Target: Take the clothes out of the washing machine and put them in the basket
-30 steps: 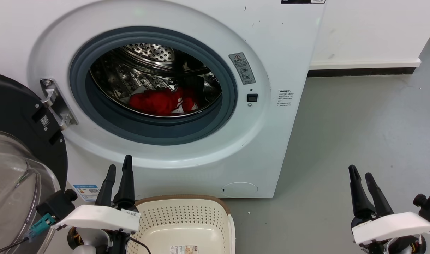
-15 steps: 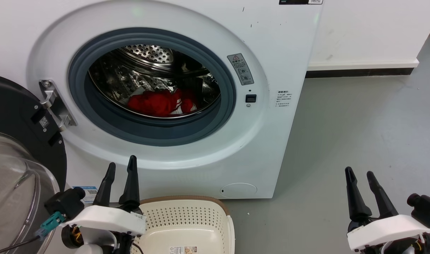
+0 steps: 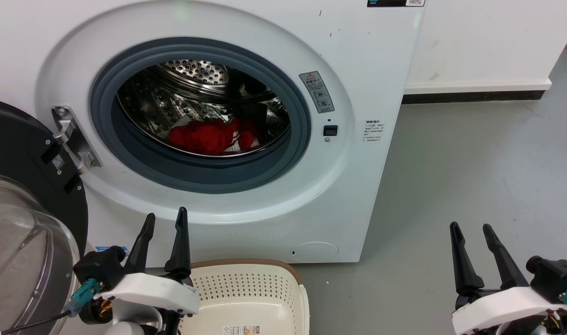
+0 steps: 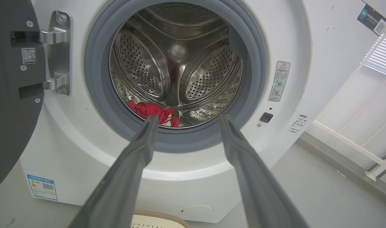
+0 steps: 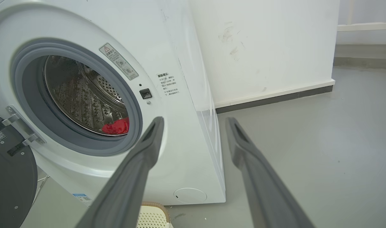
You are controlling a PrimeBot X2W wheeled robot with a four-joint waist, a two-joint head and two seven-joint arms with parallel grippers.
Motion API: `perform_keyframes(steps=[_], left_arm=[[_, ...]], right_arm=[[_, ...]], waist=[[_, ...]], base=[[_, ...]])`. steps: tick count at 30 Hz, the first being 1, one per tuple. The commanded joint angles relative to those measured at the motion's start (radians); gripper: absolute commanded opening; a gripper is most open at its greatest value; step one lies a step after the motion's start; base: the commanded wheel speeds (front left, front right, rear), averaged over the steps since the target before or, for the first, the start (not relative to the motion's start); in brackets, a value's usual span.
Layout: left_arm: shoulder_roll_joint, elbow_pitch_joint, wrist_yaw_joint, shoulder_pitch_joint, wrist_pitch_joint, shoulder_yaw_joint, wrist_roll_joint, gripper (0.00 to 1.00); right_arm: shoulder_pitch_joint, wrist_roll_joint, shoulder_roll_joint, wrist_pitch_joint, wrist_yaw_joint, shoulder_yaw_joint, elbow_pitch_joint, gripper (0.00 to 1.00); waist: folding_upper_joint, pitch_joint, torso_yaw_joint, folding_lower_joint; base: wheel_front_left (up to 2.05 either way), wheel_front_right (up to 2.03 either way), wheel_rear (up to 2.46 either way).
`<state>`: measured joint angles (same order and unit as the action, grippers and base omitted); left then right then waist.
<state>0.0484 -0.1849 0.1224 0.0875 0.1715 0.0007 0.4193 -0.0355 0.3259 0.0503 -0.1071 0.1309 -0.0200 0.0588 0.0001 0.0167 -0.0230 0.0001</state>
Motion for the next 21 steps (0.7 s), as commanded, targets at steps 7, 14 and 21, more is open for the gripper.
perform_keyframes(steps=[7, 14, 21], left_arm=[[0.003, 0.001, -0.005, 0.009, 0.023, -0.002, -0.081, 1.00], [0.003, -0.003, -0.008, 0.006, 0.037, -0.006, -0.134, 1.00], [0.003, -0.012, -0.016, 0.003, 0.051, -0.008, -0.189, 1.00]], right_arm=[[-0.012, -0.089, 0.000, -0.009, 0.000, 0.005, -0.019, 1.00], [-0.018, -0.140, 0.000, -0.008, 0.000, 0.008, -0.023, 1.00], [-0.026, -0.199, 0.000, -0.016, 0.000, 0.012, -0.032, 1.00]], waist=[[-0.0001, 0.001, -0.002, 0.0000], [-0.0001, 0.002, -0.002, 0.0000], [-0.0001, 0.003, -0.002, 0.0000]], base=[[0.00, 0.00, 0.00], [0.00, 0.00, 0.00], [0.00, 0.00, 0.00]])
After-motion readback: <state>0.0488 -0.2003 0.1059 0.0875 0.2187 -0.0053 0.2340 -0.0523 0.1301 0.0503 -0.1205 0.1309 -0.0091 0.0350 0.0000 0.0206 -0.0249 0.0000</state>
